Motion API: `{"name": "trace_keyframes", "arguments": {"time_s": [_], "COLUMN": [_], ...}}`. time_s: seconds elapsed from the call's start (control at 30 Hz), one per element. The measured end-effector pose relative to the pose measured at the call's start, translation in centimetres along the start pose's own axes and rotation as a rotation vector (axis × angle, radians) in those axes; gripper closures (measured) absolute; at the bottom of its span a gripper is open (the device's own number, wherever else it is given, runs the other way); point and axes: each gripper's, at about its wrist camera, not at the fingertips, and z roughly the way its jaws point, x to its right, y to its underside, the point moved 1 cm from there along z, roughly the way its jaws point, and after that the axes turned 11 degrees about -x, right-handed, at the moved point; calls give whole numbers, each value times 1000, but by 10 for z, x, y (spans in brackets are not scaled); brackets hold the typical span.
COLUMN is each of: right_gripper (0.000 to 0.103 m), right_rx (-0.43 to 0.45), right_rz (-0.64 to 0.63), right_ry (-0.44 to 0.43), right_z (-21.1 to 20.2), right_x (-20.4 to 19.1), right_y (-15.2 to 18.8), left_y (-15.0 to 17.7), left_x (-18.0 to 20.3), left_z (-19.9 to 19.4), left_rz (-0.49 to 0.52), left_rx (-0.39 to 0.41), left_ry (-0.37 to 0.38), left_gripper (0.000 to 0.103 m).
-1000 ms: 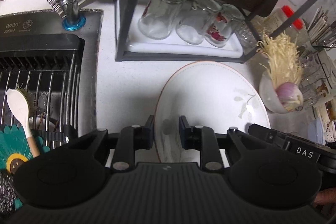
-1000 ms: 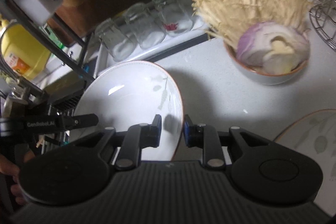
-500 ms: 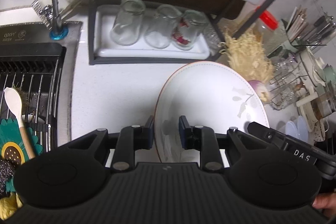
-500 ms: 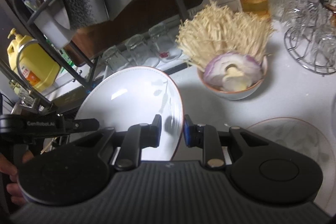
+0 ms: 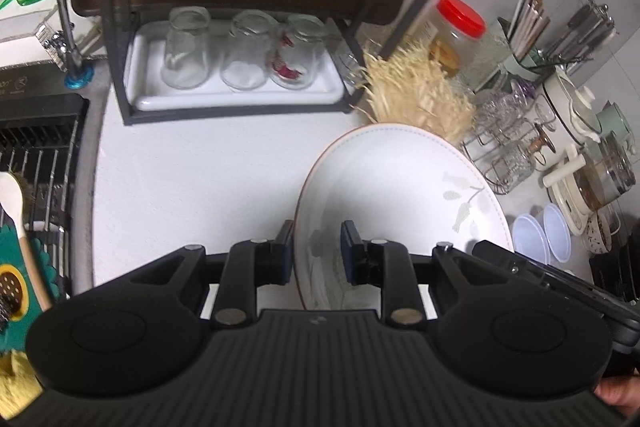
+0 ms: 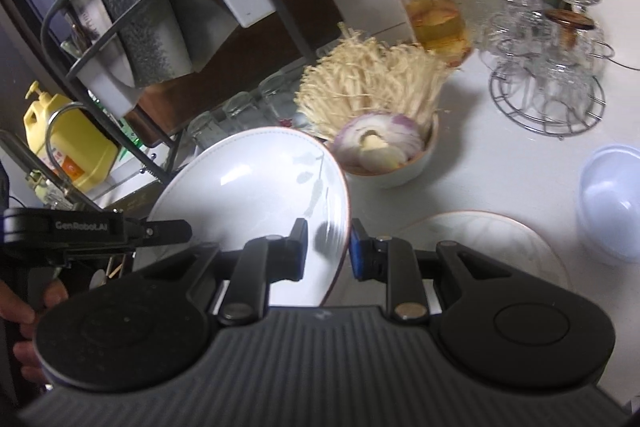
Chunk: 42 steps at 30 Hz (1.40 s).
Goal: Organize plates and bowls
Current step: 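Carry the second plate with both grippers and lower it over the stack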
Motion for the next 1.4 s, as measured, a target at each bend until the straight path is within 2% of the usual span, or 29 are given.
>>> {"name": "trace_keyframes", "arguments": {"time_s": [0.33,0.43,0.77,0.97,1.17,1.4], "right_gripper": [78,78,78,78,78,78], "right_rx": [42,50,-2,-41,-50,-77], "right_rz": [40,48,60,71,130,132], "right_ry": [10,37,72,96,113,152], "right_z": [-28,-31,-25,-13,-5,4], "right_x": [43,55,89,99,112,115], "right_y": [15,23,46,50,52,51], "left_y": [27,37,59,55,44,38], "left_x": [48,61,84,91,107,113], "left_z": [24,36,70,86,97,109], "left_rz": [36,43,61,102,200,224], "left_rx": [-39,-50,-96,-142,-164,-185], "left_ry": [-20,-21,-58,-94,-141,-163], "left_gripper": [76,76,76,75,75,73]}}
